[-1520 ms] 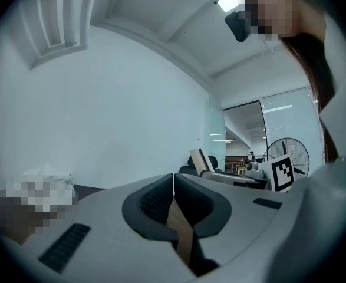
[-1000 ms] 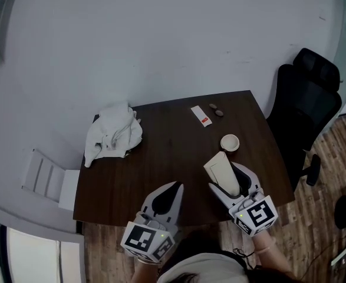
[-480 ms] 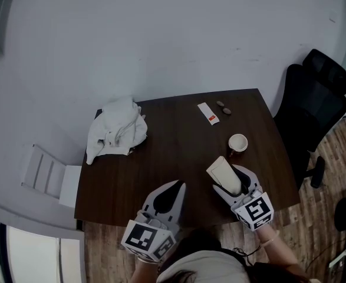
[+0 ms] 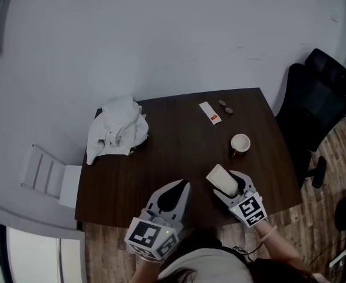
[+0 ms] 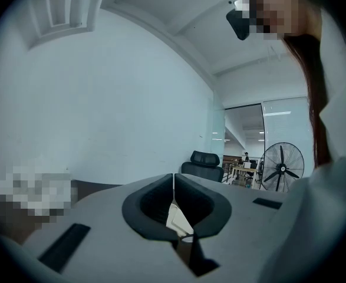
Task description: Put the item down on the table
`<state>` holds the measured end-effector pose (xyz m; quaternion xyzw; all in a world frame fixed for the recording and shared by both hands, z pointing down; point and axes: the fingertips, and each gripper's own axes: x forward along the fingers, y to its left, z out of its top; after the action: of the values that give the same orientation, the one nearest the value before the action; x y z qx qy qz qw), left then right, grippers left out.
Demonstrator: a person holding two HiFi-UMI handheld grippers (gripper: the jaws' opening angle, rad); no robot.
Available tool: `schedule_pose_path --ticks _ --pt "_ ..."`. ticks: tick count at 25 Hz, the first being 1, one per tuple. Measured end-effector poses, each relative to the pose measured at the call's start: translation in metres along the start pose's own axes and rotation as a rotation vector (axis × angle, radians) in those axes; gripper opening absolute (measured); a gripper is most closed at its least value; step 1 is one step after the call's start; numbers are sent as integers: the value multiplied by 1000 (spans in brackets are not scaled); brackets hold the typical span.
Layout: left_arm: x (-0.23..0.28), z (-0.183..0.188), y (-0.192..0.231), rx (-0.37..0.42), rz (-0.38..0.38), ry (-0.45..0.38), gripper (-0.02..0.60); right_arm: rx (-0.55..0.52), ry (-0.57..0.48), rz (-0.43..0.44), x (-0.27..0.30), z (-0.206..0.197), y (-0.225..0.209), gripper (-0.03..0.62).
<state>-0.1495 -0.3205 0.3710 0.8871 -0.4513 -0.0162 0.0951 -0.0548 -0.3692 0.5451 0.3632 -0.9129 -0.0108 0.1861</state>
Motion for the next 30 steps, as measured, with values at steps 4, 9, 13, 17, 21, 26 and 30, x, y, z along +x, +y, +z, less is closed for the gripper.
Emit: schedule_pose_path --ticks 4,9,13,17,21,26,30 --pt "0 1 3 0 8 -3 23 -10 37 6 11 -20 -2 310" --pt "-1 -2 2 -3 6 1 23 -41 93 31 26 -46 -1 310" --pt "-1 -3 0 -5 8 1 23 -64 135 68 36 -66 4 310" --pt "-1 -3 1 -6 17 -4 23 -77 184 104 46 -86 8 310" --pt "-4 -3 1 -10 29 -4 23 -114 231 144 52 -102 12 311" --pt "-7 -2 1 -9 45 -9 23 -125 270 178 58 -116 15 311" --pt "-11 -3 3 -11 56 -9 23 -125 302 195 62 -126 15 311"
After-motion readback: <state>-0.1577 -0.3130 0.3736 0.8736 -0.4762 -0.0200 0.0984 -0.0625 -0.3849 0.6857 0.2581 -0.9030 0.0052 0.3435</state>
